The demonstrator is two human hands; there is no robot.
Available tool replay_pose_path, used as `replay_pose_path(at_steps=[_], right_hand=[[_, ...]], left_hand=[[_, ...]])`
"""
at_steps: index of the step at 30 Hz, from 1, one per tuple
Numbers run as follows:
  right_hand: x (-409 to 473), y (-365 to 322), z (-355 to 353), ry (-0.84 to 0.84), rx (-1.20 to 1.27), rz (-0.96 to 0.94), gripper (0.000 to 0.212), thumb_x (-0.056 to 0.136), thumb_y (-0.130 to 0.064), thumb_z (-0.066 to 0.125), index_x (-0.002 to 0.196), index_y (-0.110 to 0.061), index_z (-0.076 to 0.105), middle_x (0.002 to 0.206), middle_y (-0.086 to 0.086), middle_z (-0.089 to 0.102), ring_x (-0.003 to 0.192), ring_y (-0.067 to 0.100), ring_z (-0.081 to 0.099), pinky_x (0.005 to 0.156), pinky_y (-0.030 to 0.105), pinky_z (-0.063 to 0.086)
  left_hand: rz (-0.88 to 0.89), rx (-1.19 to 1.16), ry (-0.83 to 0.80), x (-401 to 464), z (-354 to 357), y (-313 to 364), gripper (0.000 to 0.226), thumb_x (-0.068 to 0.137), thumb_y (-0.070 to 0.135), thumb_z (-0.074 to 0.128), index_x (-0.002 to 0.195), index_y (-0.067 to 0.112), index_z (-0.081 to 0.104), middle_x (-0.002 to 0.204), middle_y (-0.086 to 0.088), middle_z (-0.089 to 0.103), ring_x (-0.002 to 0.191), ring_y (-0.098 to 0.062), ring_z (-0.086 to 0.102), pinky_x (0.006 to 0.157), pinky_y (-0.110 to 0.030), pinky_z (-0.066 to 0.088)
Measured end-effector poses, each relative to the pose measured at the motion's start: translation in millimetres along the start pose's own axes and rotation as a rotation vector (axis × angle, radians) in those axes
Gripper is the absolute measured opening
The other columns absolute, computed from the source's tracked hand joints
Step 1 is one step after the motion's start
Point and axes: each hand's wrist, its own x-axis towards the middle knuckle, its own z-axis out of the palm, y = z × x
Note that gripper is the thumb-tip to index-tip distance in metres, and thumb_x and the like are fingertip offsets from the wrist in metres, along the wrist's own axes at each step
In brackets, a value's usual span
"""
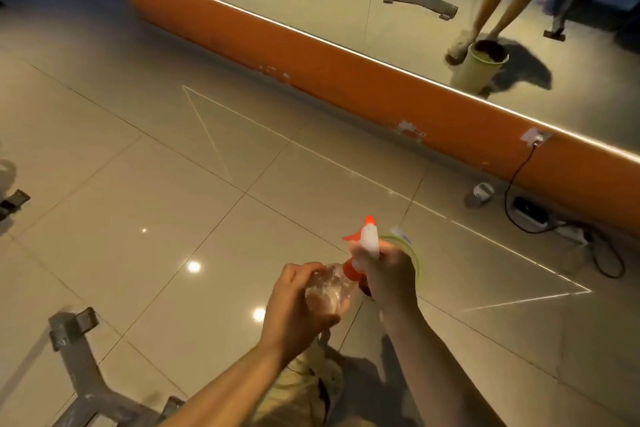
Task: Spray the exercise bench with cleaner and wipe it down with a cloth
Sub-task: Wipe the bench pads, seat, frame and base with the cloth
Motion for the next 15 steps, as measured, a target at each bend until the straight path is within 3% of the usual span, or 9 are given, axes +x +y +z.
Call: replay_pose_path(at_steps=[5, 8, 10, 13, 15], right_hand=[[56, 8, -17, 0.064, -0.040, -0.001, 0.018, 0.091, -0.039, 0.063, 0.099, -0.023, 0.058, 0.081, -0.017, 0.057, 0.072, -0.001, 0.056, 0.064, 0.011, 0.041], [109, 13, -27, 0.032, -0.099, -0.020, 0.013, 0.094, -0.035, 0.060, 0.098, -0.023, 0.061, 0.080, -0.015, 0.058, 0.075, 0.004, 0.059, 0.071, 0.018, 0.048], [146, 21, -33, 0.016, -0.159, -0.041, 0.005, 0.095, -0.031, 0.059, 0.096, -0.027, 0.058, 0.083, -0.011, 0.059, 0.080, 0.008, 0.059, 0.078, 0.025, 0.051], [197, 35, -50, 0.011, -0.294, -0.088, 0.014, 0.095, -0.025, 0.059, 0.106, -0.017, 0.065, 0.099, -0.001, 0.065, 0.090, 0.011, 0.061, 0.074, 0.016, 0.046], [228, 39, -65, 0.003, -0.381, -0.113, 0.021, 0.096, -0.021, 0.059, 0.112, -0.010, 0.067, 0.110, 0.002, 0.062, 0.098, 0.011, 0.058, 0.073, 0.009, 0.041]], left_hand=[[-0.045, -0.020, 0.008, 54, 36, 8, 0.076, 0.052, 0.026, 0.093, 0.118, 0.018, 0.056, 0.113, 0.002, 0.053, 0.099, -0.014, 0.054, 0.080, -0.015, 0.044], [-0.254, -0.141, -0.056, 103, 56, 18, 0.063, 0.064, 0.023, 0.088, 0.116, 0.029, 0.052, 0.112, 0.010, 0.048, 0.102, -0.007, 0.049, 0.076, -0.010, 0.038], [-0.395, -0.252, -0.070, 140, 71, 21, 0.055, 0.072, 0.023, 0.083, 0.118, 0.028, 0.053, 0.114, 0.010, 0.049, 0.107, -0.009, 0.049, 0.078, -0.014, 0.040], [-0.590, -0.422, -0.040, 190, 87, 27, 0.041, 0.079, 0.019, 0.078, 0.115, 0.018, 0.058, 0.113, 0.003, 0.055, 0.104, -0.016, 0.054, 0.081, -0.025, 0.043], [-0.654, -0.468, -0.003, 214, 95, 28, 0.028, 0.080, 0.014, 0.077, 0.102, 0.018, 0.062, 0.104, 0.002, 0.058, 0.098, -0.019, 0.057, 0.077, -0.023, 0.043]])
